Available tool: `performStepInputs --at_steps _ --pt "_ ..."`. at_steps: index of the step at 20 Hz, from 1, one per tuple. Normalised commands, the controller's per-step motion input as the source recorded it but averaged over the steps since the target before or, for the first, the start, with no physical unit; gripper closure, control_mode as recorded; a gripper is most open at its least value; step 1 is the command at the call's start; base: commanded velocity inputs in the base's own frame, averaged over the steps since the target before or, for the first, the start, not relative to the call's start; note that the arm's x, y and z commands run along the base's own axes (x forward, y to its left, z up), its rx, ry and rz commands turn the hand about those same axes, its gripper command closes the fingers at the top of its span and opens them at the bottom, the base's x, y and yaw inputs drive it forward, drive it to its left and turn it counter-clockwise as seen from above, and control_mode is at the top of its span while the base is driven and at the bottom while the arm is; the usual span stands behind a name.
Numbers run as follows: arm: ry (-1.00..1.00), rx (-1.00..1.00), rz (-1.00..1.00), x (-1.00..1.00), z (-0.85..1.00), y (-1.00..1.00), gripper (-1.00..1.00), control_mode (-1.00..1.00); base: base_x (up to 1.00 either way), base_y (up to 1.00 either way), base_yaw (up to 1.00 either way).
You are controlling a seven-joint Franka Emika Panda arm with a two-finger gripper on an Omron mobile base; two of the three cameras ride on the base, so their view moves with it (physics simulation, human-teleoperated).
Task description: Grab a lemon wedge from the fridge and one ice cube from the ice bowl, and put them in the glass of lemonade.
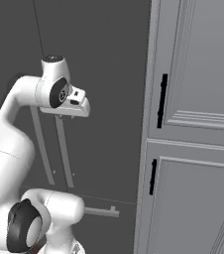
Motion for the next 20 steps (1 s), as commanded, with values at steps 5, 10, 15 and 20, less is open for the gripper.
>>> performStepInputs --at_steps 5,10,15,20 --pt "0.01 0.01 0.00 -0.41 -0.06 0.00 -1.00 -1.00 0.00 0.00 0.00" --pt "0.05 0.03 -0.01 -0.44 -0.06 0.01 -1.00 -1.00 0.00 0.00 0.00" --pt "0.11 -0.03 -0.29 0.09 -0.19 0.63 -1.00 -1.00 0.00 0.00 0.00" --pt "-0.04 0.00 -0.15 -0.12 -0.18 0.26 -1.00 -1.00 0.00 0.00 0.00"
